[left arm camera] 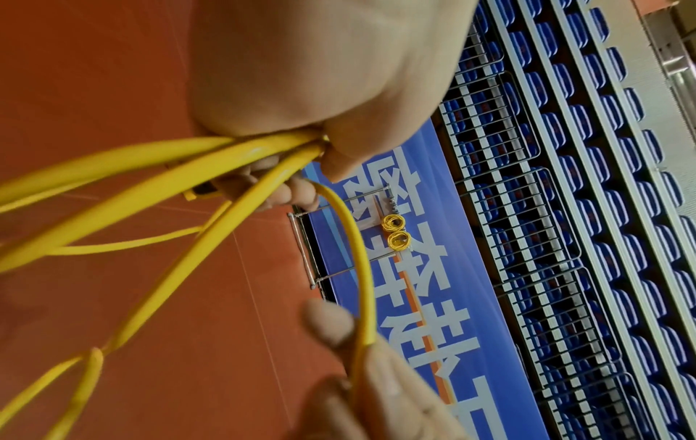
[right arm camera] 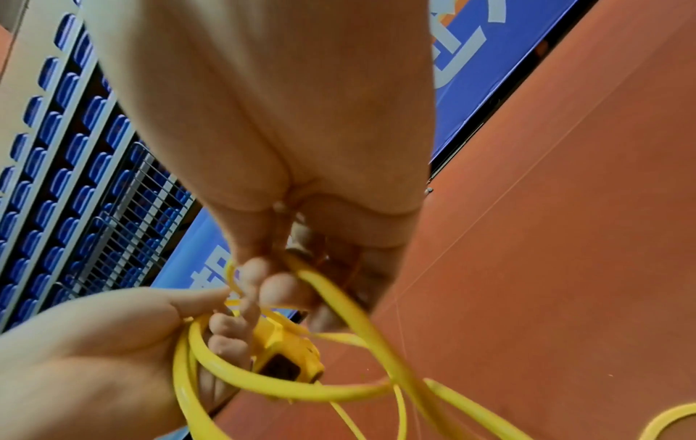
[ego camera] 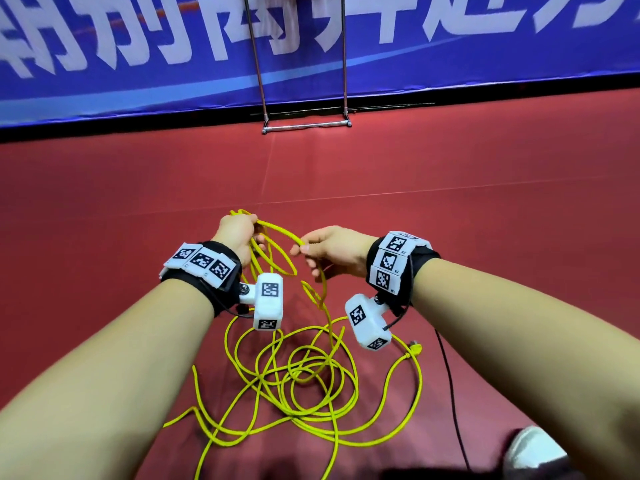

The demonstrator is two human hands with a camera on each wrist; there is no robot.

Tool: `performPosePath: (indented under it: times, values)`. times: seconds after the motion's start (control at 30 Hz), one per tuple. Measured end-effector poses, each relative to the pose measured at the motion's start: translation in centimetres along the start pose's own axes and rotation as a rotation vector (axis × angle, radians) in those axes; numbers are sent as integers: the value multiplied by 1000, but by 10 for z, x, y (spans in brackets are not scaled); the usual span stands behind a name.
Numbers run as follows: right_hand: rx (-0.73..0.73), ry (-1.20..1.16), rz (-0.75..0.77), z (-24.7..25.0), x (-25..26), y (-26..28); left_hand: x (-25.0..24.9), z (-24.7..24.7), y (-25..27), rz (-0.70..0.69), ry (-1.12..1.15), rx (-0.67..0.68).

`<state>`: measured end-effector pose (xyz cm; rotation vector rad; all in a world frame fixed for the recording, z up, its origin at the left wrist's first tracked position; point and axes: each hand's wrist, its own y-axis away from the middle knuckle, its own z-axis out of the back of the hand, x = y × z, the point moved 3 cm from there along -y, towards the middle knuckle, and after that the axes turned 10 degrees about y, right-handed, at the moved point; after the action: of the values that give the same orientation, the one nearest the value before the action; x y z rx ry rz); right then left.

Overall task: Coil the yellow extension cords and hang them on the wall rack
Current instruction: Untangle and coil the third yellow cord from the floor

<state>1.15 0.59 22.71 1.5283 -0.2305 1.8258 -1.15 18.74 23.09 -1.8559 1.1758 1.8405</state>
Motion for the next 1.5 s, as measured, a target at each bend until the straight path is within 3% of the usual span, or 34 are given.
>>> performPosePath:
  times: [0.17,0.47,0.67,0.87,1.07,1.33,1.5]
  values:
    - [-217,-79,-3,10,8,-3,5,6,0,77,42,62]
    - [-356,-229,61,5,11,-16,0,-15,14,38,-6,255]
    - [-437,-227,90,10,10,-17,3,-30,26,68,-136,302]
    - [-313,-347,86,4,17,-14,10,-40,31,172,-86,422]
    - [-149,-528,45,-1,22,-11,11,-40,36,141,-114,400]
    - [0,-297,36,-1,22,-3,16,-35,35,117,-188,355]
    - [-151,-117,40,6,18,-10,18,-39,36,94,-119,262]
